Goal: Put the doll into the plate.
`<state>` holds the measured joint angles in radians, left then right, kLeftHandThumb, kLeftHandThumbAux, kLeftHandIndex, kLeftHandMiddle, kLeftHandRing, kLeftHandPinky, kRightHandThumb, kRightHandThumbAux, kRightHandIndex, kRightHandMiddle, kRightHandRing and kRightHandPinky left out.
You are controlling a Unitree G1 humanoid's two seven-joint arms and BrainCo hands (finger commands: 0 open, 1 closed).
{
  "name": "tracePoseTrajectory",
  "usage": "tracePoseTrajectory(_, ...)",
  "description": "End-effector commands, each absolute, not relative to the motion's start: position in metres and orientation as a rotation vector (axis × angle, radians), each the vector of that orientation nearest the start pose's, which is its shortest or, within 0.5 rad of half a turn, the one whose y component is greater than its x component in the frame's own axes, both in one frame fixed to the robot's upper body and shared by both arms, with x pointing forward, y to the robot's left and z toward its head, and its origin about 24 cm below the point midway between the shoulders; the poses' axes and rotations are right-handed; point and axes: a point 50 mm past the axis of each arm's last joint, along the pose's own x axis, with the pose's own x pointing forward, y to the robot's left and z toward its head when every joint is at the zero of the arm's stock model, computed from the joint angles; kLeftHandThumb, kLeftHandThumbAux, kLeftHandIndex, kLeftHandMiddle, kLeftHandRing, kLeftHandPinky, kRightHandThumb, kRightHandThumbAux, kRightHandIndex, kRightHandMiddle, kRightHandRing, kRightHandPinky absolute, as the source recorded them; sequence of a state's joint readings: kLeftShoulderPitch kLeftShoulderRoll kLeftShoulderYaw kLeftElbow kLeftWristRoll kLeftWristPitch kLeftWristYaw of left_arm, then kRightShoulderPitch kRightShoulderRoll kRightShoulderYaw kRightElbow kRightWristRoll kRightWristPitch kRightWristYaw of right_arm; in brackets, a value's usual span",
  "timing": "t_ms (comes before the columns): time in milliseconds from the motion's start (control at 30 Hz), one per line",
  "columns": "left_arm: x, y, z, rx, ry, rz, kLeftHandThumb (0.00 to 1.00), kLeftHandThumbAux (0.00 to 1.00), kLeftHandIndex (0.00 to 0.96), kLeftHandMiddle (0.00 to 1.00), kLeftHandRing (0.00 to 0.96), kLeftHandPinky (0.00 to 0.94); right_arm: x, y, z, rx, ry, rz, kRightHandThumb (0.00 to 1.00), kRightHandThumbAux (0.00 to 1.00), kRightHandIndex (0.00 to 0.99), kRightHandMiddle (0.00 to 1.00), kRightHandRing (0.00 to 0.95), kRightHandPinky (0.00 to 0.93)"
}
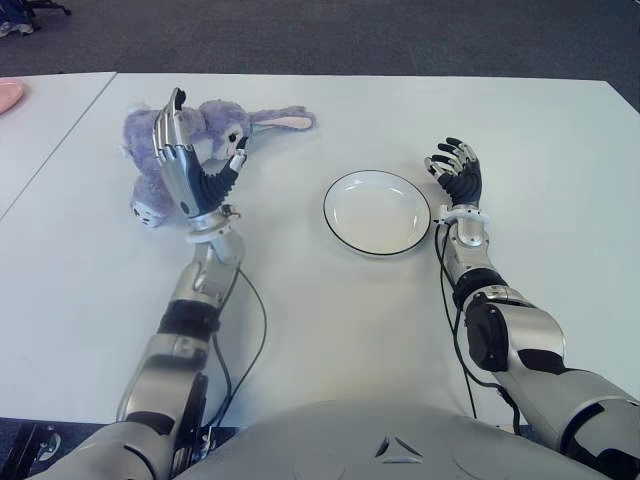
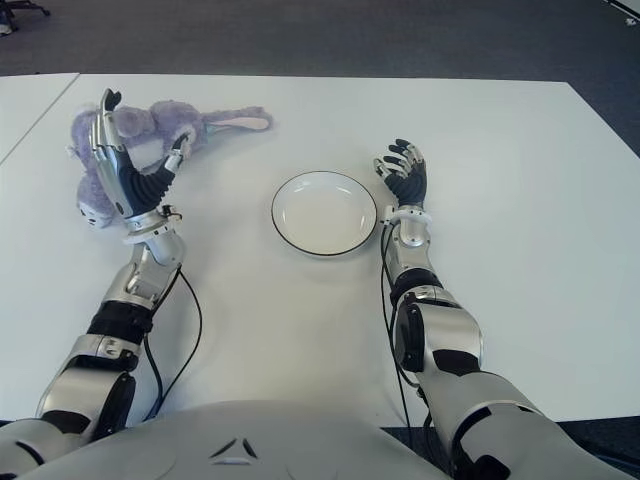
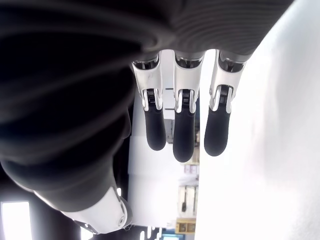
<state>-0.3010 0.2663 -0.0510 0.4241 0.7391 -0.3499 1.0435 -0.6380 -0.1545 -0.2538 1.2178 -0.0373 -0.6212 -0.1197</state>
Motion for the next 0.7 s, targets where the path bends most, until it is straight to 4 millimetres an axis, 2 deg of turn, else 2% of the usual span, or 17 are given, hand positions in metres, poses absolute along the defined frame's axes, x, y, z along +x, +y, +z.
tracePoseTrajectory(33,0.294,0.202,0.094,0.874,-0.694,0.715,0.174,0.518,0.055,0.173,0.144,0.003,0.257,-0.186,-0.083,-0.008,0.454,-0.233,0.368,0.876,0.199,0.26,0.297,0.354)
tracePoseTrajectory(200,0.313,0.222,0.108,1.013,-0.606,0.689,0.174,0.503,0.059,0.135,0.103,0.0,0.257,-0.187,-0.083,-0.007,0.455,-0.232,0.371,0.88,0.198,0.258,0.298,0.36)
tracePoseTrajectory(300,0.322,0.232,0.114,1.095,-0.552,0.681,0.133,0.494,0.052,0.09,0.06,0.0,0.257,-0.187,-0.083,-0.007,0.455,-0.23,0.373,0.876,0.197,0.257,0.298,0.357)
tracePoseTrajectory(700,0.329,0.25,0.118,1.326,-0.37,0.633,0.006,0.458,0.032,0.003,0.001,0.0,0.258,-0.186,-0.083,-0.018,0.455,-0.226,0.361,0.883,0.173,0.249,0.292,0.357)
